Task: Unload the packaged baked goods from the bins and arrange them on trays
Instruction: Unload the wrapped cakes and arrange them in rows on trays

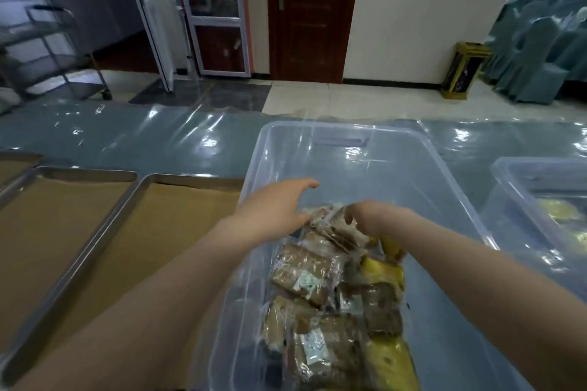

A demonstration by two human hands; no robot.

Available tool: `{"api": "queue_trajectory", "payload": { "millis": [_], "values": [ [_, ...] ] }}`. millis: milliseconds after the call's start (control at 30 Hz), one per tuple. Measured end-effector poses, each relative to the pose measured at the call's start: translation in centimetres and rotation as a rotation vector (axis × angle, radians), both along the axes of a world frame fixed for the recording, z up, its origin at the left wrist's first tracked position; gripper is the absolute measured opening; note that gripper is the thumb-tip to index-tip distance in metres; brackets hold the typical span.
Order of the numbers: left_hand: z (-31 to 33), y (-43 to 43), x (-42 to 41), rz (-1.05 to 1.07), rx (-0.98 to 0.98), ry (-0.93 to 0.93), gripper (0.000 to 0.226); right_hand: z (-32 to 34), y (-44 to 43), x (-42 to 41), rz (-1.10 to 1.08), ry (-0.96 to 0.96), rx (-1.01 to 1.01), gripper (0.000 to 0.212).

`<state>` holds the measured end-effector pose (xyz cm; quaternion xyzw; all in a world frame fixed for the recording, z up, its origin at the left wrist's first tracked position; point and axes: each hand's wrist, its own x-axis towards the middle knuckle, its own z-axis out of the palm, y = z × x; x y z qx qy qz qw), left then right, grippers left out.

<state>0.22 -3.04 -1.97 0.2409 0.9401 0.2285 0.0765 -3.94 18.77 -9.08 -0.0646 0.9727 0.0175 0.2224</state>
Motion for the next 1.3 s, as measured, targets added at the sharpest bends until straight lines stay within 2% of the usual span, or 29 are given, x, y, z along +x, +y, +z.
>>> {"api": "queue_trajectory", "payload": {
  "millis": [67, 167, 233, 300, 367, 433, 467, 533, 667, 767, 933, 1033, 1133, 1200, 1300],
  "values": [
    [-0.3, 1.9, -2.0, -0.015, -0.121, -0.072, 0.054, -0.8, -0.7, -1.0, 0.009, 0.027, -0.047, 0.045],
    [-1.9, 4.4, -3.7, -0.029, -0.259, -0.156, 0.033, -2.2, -0.8, -1.7, 0.016, 0.004, -0.118, 0.049],
    [-3.9, 5.6, -3.8, -0.072, -0.320, -0.243, 0.034, -3.2, -0.1, -1.8, 0.015, -0.022, -0.174, 0.050],
    [-6.1, 6.4, -3.5, -0.169, -0.446, -0.269, 0.051, -3.9, 0.6, -2.1, 0.032, -0.040, -0.158, 0.057],
    [-8.1, 6.8, -3.1, -0.242, -0.569, -0.310, 0.076, -4.1, 0.9, -2.6, 0.055, -0.051, -0.055, 0.063],
    [-9.4, 6.9, -2.9, -0.285, -0.704, -0.323, 0.102, -4.2, 0.8, -2.9, 0.070, -0.033, 0.023, 0.057],
    [-9.8, 6.9, -2.8, -0.294, -0.768, -0.282, 0.109, -4.3, 0.8, -2.9, 0.070, -0.012, 0.039, 0.051],
    [-10.5, 6.9, -2.5, -0.283, -0.838, -0.151, 0.105, -4.4, 1.0, -2.9, 0.021, 0.047, 0.034, 0.042],
    [-10.8, 6.9, -2.6, -0.236, -0.841, -0.045, 0.085, -3.9, 2.4, -3.3, -0.071, 0.155, 0.058, 0.046],
    [-10.7, 6.4, -3.0, -0.258, -0.837, 0.038, 0.087, -4.0, 3.1, -3.7, -0.118, 0.123, 0.019, 0.048],
    [-10.7, 6.4, -2.7, -0.211, -0.778, -0.060, 0.094, -3.9, 3.0, -4.0, -0.165, 0.138, -0.001, 0.051],
    [-10.4, 6.0, -2.9, -0.168, -0.801, -0.103, 0.098, -3.3, 2.9, -4.3, -0.317, 0.239, -0.192, 0.041],
    [-10.4, 5.7, -2.9, -0.169, -0.834, -0.170, 0.081, -2.1, 1.7, -5.6, -0.425, 0.395, -0.396, 0.045],
    [-10.1, 5.7, -2.9, -0.174, -0.840, -0.195, 0.079, -1.5, 0.5, -6.6, -0.428, 0.356, -0.478, 0.040],
    [-9.8, 5.5, -2.9, -0.171, -0.851, -0.221, 0.079, -1.9, -1.5, -7.5, -0.340, 0.158, -0.446, 0.039]
  ]
}}
